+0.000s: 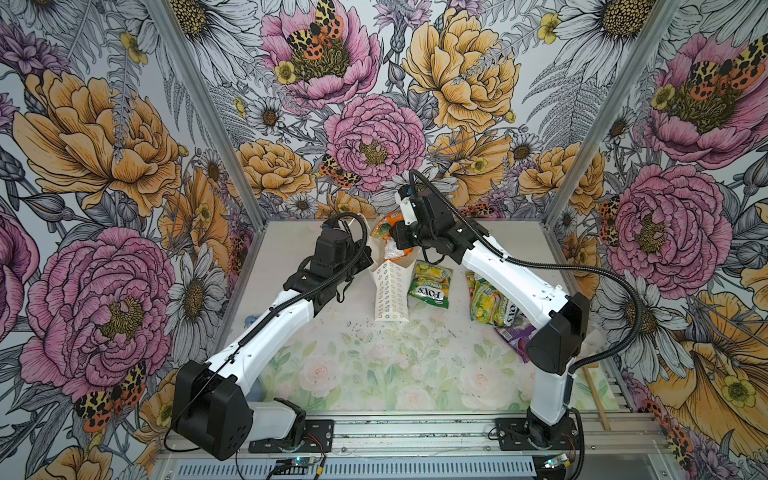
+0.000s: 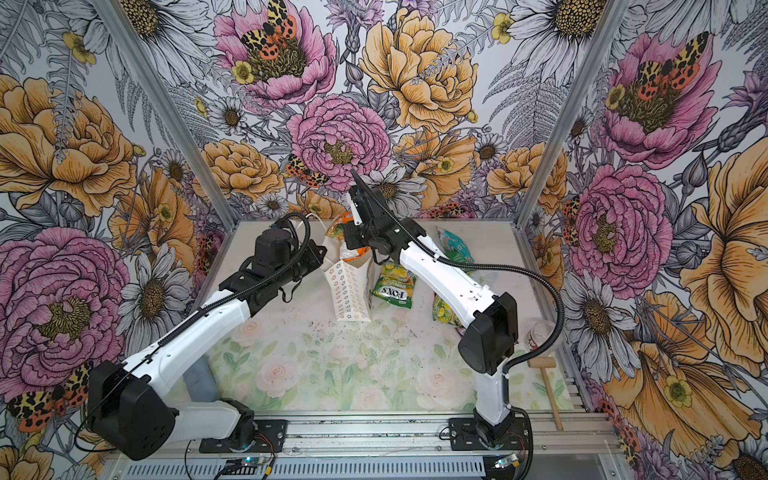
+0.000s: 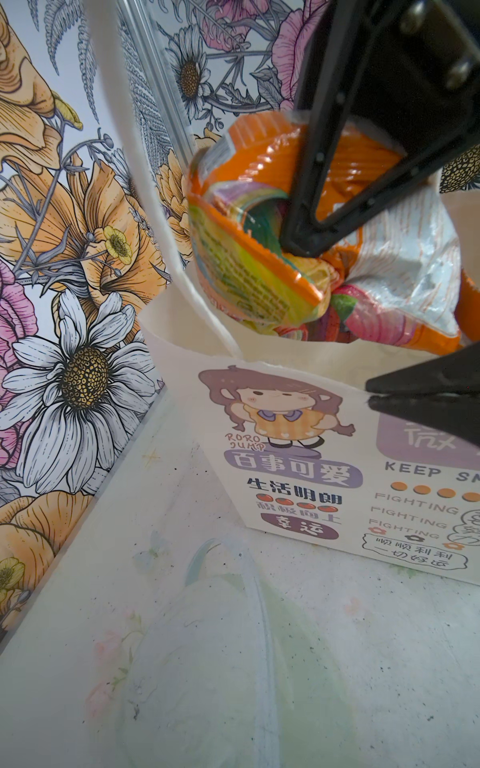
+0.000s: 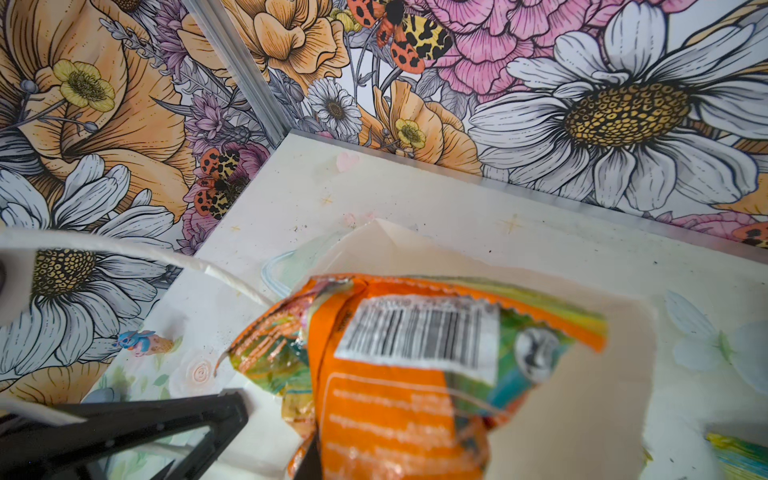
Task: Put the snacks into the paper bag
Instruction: 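Lower the orange packet into the bag opening beside the left gripper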
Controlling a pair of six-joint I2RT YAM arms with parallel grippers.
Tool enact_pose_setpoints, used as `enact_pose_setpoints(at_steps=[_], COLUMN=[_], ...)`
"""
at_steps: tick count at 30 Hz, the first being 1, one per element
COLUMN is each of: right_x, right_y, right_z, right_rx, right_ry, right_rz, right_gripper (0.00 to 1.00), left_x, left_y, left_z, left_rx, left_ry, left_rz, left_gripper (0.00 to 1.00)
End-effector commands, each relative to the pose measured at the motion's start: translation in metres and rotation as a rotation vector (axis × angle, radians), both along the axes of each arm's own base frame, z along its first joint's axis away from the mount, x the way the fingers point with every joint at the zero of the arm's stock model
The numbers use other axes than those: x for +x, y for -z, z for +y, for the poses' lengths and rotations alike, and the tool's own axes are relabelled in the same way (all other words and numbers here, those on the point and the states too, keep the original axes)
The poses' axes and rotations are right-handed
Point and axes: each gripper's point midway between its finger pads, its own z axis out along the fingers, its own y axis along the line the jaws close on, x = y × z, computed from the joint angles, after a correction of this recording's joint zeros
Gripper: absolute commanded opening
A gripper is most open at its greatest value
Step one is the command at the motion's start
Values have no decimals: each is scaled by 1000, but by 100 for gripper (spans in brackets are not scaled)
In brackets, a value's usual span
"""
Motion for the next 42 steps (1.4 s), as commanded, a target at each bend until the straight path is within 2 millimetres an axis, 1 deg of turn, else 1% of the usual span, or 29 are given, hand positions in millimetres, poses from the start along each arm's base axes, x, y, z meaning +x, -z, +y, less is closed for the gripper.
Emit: enact_pose_setpoints(at_steps=[1,8,9,12,18,24,28,37,42], right_x=[2,0,0,-2,-6,-12,-15,-14,-15], right_y=[-12,-10,-10,-12,-19,-18,-20,-19,-26], right_z=[14,9,8,6,3,-5,-9,-5,-2], right_rx=[70,63,64,69,79,69,67,82,98], right_ry=[-16,3,8,16,18,31,38,28,17], right_rz=[-1,6,5,9,2,4,2,14,7], right_gripper=[10,11,12,19,23,25,28,37,41], left_x=[-3,-4,-4,-5,-5,-5,-4,-5,-6], left_y=[-6,-6,-6,-6,-7,-5,-4,-5,-7], left_z=[0,2,2,3,4,6,5,3,2], left_rx=[-17,-19,-20,-20,-22,-19,-23,-32,-34], left_ry=[3,-2,-4,-5,-8,-15,-12,-3,-1], left_rz=[-24,-24,-25,-26,-28,-24,-21,-23,-27], left_gripper=[0,0,0,0,0,0,0,0,0])
